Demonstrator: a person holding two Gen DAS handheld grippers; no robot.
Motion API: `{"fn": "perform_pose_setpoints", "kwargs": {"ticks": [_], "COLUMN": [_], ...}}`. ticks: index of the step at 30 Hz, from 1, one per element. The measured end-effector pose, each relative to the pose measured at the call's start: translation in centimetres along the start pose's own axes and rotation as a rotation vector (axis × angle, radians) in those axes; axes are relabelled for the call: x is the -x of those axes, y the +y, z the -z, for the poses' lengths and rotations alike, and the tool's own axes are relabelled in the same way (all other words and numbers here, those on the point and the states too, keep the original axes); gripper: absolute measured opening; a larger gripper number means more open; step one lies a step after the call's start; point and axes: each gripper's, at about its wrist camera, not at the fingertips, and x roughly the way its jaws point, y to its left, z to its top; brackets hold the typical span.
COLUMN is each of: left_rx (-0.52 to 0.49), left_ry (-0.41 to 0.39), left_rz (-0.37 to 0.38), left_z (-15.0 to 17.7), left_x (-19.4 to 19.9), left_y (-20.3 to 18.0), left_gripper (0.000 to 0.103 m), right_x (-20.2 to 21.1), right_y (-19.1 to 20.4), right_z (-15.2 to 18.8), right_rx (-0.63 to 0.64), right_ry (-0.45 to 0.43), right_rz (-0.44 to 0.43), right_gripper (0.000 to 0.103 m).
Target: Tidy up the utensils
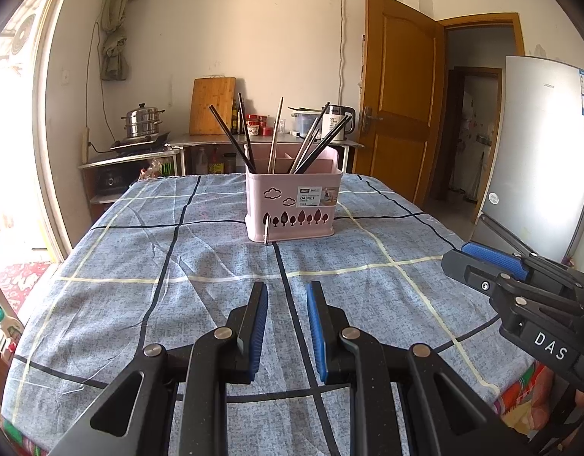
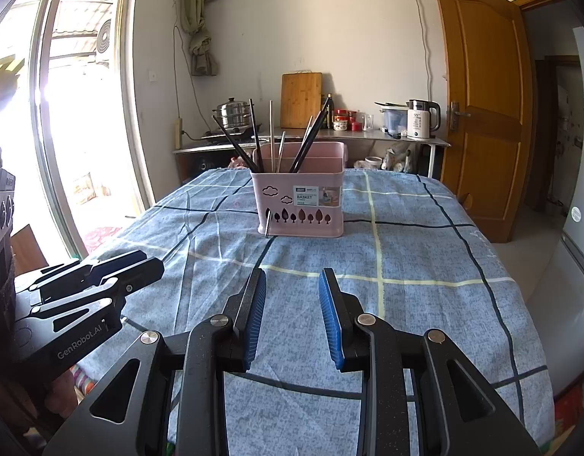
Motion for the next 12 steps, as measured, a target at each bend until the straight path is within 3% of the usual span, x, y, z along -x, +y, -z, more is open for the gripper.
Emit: {"fn": "perform_pose_setpoints", "kwargs": {"ticks": [12], "left_rx": [0.005], "left_ry": [0.003], "left_rz": [0.014], "left_z": [0.13], "left_x": [-0.06], "left_y": [0.03], "left_gripper": [0.021], "right_x": [0.00], "right_y": [-0.05], "right_z": [0.03], "right_rx": [0.000], "right_ry": [-0.002], "right_rz": [0.004], "right_gripper": [0.030]}}
